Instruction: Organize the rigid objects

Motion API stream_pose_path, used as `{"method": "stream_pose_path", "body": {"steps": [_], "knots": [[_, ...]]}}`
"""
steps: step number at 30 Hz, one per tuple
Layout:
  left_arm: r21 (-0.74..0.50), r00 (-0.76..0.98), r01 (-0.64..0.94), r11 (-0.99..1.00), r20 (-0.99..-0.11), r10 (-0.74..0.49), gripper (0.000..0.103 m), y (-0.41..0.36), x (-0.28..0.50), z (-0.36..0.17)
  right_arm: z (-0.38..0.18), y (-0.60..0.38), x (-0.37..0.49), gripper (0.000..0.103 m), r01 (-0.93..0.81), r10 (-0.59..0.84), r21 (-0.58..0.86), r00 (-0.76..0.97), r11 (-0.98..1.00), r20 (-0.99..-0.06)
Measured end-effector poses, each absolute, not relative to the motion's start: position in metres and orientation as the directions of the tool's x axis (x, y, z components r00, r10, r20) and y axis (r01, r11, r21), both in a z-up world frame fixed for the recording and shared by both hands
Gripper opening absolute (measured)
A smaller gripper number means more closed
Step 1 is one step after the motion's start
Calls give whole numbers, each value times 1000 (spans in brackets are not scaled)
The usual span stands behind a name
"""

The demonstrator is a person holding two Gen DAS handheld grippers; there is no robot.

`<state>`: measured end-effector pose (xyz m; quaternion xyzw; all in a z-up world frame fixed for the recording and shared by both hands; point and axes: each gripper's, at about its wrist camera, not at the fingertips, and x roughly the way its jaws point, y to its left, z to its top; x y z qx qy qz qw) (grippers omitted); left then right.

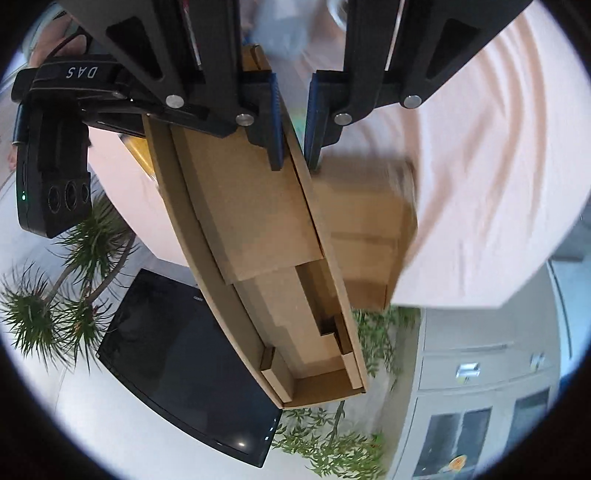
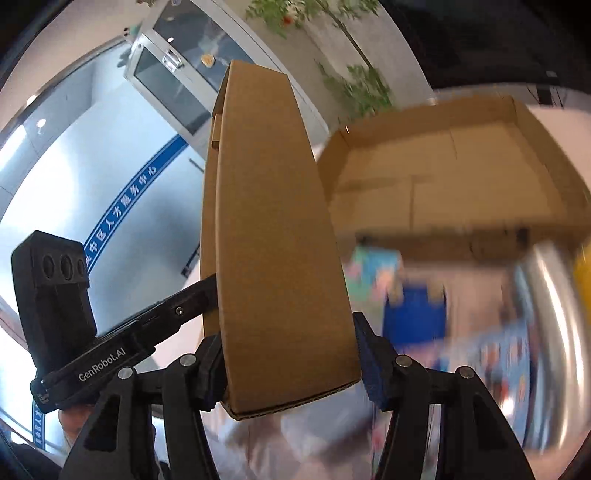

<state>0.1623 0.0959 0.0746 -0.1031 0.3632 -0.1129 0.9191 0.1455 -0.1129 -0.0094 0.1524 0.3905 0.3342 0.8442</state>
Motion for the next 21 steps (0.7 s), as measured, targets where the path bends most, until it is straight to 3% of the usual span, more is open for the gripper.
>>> {"method": "stream_pose_path", "body": {"steps": [6,12,15,17,18,21], "knots": [[-201,634,115,973,-739,-228,5,130,273,66,-14,-76,257,54,-366,736,639,352,677,-578],[-128,518,31,991,-846,-125,5,157,340,13,-52,-39,352,64,-258,690,640,253,724,-678],[-169,519,27,985,-840,-158,6,166,341,5,-70,-36,382,72,-220,684,648,206,729,-700],[-149,524,34,988,-839,-144,6,160,339,6,-70,-31,390,62,-253,679,632,204,733,-706],[-140,549,74,987,-821,-158,5,157,336,5,-68,-26,395,49,-281,680,623,208,730,-703],[-128,582,59,990,-801,-138,7,161,341,6,-58,-16,410,35,-305,651,581,237,755,-721]]}}
